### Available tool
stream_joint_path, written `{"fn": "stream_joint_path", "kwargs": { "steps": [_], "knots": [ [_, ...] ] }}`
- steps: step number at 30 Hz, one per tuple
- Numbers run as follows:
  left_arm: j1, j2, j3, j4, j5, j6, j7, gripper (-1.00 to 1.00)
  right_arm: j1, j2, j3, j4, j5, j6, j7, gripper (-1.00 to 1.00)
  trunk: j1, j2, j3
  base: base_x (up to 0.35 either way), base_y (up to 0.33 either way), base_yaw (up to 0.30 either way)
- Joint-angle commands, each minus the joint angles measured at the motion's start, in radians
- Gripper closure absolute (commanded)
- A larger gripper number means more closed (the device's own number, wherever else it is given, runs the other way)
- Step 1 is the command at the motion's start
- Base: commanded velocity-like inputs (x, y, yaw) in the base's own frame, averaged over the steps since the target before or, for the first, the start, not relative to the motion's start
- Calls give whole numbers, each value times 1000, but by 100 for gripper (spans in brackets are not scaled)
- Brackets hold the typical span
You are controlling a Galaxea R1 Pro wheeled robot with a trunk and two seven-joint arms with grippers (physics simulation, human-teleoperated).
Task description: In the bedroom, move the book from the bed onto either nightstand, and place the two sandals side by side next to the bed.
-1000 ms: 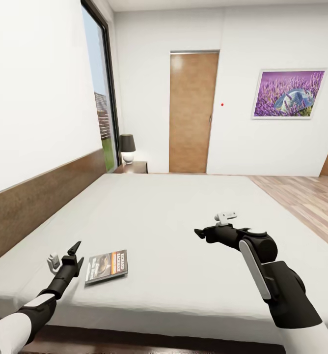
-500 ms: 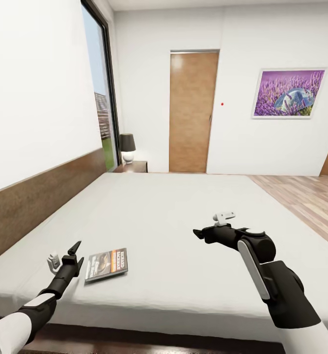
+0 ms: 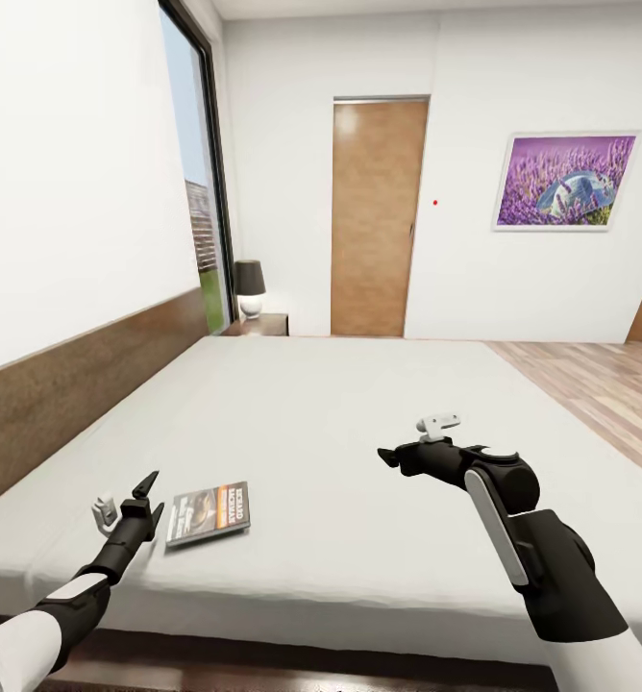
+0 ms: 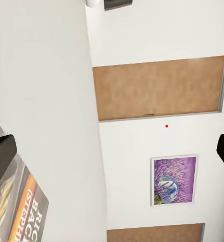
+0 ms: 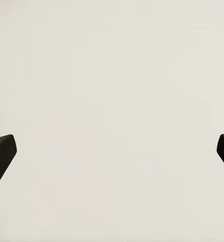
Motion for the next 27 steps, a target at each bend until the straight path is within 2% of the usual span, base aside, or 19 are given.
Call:
{"fn": "stream_joint_path", "kwargs": {
  "steps": [1,5,27],
  "knots": [
    [0,0,-5,0,11,11,-3,-100,-1,-1,1,-1,-1,4,1,-100,4,-8,-4,0,0,0],
    [0,1,-5,0,11,11,-4,-100,0,-1,1,-1,-1,4,1,-100,19,-36,-17,0,0,0],
    [-12,9,-4,0,11,9,-3,-100,-1,-1,1,-1,-1,5,0,-100,19,-36,-17,0,0,0]
  ]
}}
